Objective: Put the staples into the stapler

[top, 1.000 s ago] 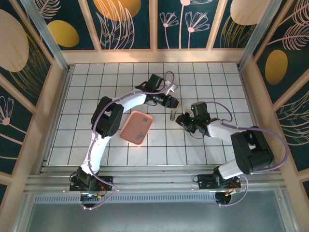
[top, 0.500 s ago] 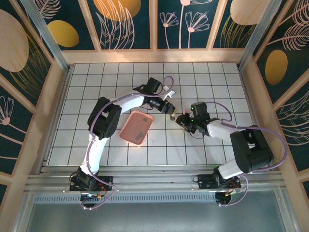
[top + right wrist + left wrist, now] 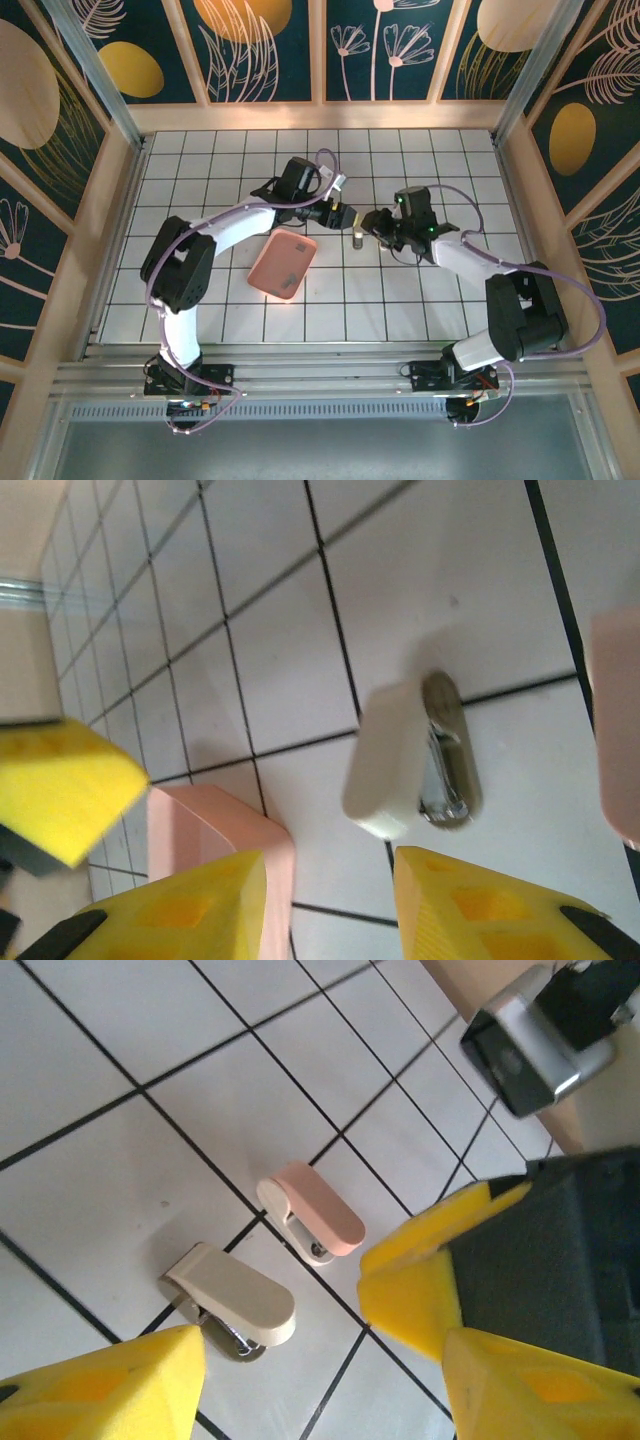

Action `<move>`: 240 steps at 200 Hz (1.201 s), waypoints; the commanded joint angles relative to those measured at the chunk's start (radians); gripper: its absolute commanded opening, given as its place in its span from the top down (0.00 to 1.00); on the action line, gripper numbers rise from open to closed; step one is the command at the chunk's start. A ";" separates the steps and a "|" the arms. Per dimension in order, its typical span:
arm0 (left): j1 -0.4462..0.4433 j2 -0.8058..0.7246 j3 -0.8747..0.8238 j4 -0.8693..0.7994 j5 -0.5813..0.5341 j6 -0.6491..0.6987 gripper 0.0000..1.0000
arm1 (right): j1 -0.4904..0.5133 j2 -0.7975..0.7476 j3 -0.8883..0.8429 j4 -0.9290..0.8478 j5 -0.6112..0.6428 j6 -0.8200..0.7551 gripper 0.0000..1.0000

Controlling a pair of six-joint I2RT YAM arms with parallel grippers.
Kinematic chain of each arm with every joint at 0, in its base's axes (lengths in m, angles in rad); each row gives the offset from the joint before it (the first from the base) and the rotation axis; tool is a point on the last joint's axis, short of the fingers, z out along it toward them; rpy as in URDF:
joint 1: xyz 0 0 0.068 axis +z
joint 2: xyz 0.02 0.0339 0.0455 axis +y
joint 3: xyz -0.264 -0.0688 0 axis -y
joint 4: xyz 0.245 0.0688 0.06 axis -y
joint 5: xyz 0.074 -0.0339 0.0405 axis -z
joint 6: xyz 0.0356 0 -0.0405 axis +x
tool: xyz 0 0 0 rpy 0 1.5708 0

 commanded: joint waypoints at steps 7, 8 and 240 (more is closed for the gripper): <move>0.004 -0.092 -0.102 0.074 -0.150 -0.100 0.33 | -0.026 0.064 0.111 -0.111 0.029 -0.100 0.60; 0.004 -0.096 -0.108 0.076 -0.153 -0.103 0.33 | -0.027 0.067 0.113 -0.114 0.028 -0.102 0.60; 0.051 -0.258 -0.347 0.204 -0.273 -0.212 0.30 | 0.008 0.413 0.201 -0.275 0.043 -0.262 0.75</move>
